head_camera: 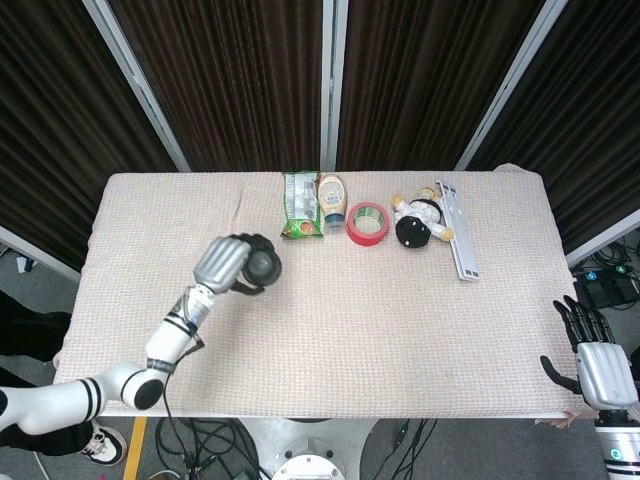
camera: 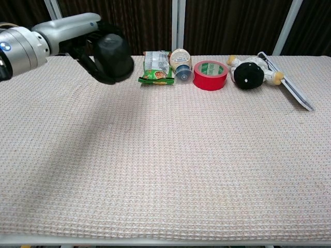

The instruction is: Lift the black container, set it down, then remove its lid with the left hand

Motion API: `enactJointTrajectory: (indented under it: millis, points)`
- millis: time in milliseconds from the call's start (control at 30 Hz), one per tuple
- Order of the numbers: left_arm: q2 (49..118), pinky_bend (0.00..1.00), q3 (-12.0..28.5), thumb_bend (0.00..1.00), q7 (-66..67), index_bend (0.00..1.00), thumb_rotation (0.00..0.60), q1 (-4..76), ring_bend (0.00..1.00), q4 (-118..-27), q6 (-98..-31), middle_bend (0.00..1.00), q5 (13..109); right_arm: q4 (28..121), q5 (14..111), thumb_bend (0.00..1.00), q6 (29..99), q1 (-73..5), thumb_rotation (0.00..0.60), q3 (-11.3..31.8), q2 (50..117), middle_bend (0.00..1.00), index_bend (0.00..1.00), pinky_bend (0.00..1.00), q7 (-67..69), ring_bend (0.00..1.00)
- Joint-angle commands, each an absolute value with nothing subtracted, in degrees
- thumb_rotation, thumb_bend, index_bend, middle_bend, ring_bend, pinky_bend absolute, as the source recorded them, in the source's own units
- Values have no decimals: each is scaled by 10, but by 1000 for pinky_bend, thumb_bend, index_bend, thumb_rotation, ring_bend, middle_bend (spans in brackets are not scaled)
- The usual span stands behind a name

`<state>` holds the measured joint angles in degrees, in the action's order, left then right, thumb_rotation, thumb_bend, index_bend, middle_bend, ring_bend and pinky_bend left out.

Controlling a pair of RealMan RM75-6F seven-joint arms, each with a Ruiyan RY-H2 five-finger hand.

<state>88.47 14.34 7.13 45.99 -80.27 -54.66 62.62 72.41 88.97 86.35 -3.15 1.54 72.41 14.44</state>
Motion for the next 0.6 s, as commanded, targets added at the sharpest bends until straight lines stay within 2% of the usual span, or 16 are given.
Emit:
enactJointTrajectory:
  millis: [33,133,200,267,367,467,600]
  points:
    - [896,402,196,175,168,321,600,481,348,-706,-496,464,468,724,888,209,862,-31,600,16,724,0,0,43,145,0]
    - [868,401,181,174,146,321,600,466,348,-794,-483,464,492,722,887,209,856,-33,600,14,726,0,0,43,145,0]
    - [845,401,162,174,111,325,600,448,348,-892,-473,464,536,721,890,209,855,-33,600,12,727,0,0,43,144,0]
    - [824,402,136,175,68,329,600,426,348,-990,-464,464,606,721,892,209,857,-33,600,12,727,0,0,43,143,0]
    - [819,402,91,175,36,330,600,401,348,-1070,-484,464,736,722,890,208,858,-33,600,13,727,0,0,43,142,0]
    - [837,403,75,174,21,330,600,393,348,-1058,-516,464,799,721,889,209,854,-33,600,13,727,0,0,43,143,0]
    - [855,404,119,175,0,330,600,402,348,-978,-521,464,734,719,886,209,851,-34,600,13,727,0,0,43,145,0]
